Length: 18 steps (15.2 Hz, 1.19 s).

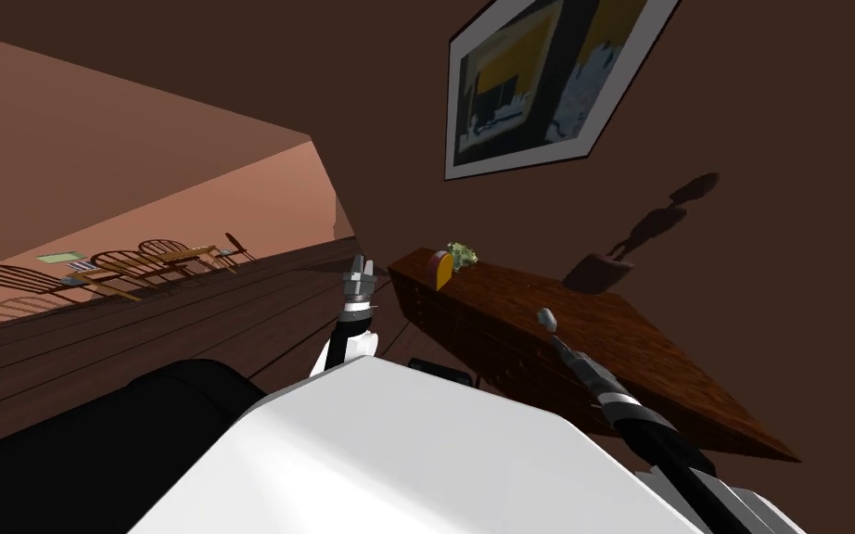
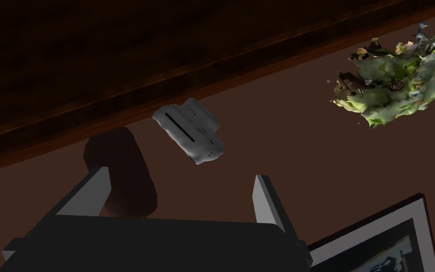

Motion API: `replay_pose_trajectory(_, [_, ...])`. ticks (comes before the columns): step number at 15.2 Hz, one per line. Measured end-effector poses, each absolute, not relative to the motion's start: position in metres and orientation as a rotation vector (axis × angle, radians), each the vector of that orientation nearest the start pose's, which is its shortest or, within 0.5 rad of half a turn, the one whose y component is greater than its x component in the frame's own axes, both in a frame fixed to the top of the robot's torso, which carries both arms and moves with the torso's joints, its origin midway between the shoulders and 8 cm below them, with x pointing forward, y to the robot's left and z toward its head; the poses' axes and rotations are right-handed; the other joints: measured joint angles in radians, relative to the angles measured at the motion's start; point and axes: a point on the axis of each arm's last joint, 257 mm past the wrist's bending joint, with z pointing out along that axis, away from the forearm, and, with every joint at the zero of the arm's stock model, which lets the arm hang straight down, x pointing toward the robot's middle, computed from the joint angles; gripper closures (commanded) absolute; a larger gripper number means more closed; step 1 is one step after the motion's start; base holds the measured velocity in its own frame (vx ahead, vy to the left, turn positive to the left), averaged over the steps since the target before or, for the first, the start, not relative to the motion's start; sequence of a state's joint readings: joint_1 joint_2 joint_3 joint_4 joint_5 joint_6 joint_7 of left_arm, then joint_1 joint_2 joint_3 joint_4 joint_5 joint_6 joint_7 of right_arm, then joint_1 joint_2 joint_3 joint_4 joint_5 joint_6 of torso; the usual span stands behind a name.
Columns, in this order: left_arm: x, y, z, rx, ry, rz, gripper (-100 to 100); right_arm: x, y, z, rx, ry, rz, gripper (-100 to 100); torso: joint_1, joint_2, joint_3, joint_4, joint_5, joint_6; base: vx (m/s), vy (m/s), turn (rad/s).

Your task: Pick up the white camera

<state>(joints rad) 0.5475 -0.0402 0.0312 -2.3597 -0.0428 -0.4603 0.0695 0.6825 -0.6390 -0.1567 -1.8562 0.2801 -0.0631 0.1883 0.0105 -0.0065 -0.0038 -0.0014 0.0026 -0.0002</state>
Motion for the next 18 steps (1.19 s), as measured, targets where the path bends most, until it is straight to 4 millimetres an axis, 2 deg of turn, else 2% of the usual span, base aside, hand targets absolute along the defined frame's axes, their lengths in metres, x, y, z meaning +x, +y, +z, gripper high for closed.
replay_pose_trajectory(4, [0.329,0.292,0.038,-0.683,0.586,-1.287,0,0.305,-0.532,-0.292,0.410,1.901,-0.048,-100,0.004,-0.003,-0.001,-0.001,0.001,0.000,0.129,0.176,0.069])
replay_pose_trajectory(8, [0.329,0.292,0.038,-0.683,0.586,-1.287,0,0.284,-0.575,-0.299,0.329,1.975,-0.230,-100,0.000,0.000,0.000,0.000,0.000,0.000,0.090,0.121,0.060])
replay_pose_trajectory(10, [0.329,0.292,0.038,-0.683,0.586,-1.287,0,0.275,-0.595,-0.296,0.293,2.004,-0.310,-100,-0.001,0.001,0.001,0.000,0.000,0.000,0.105,0.130,0.090])
replay_pose_trajectory(13, [0.329,0.292,0.038,-0.683,0.586,-1.287,0,0.253,-0.644,-0.292,0.208,2.066,-0.501,-100,0.004,-0.003,-0.002,-0.001,0.001,0.000,0.154,0.180,0.088])
replay_pose_trajectory(15, [0.329,0.292,0.038,-0.683,0.586,-1.287,0,0.241,-0.662,-0.291,0.166,2.091,-0.591,-100,0.003,-0.002,-0.001,0.000,0.001,0.000,0.109,0.160,0.056])
replay_pose_trajectory(18, [0.329,0.292,0.038,-0.683,0.586,-1.287,0,0.222,-0.701,-0.281,0.089,2.133,-0.749,-100,0.003,-0.002,-0.001,0.000,0.001,0.000,0.128,0.157,0.077])
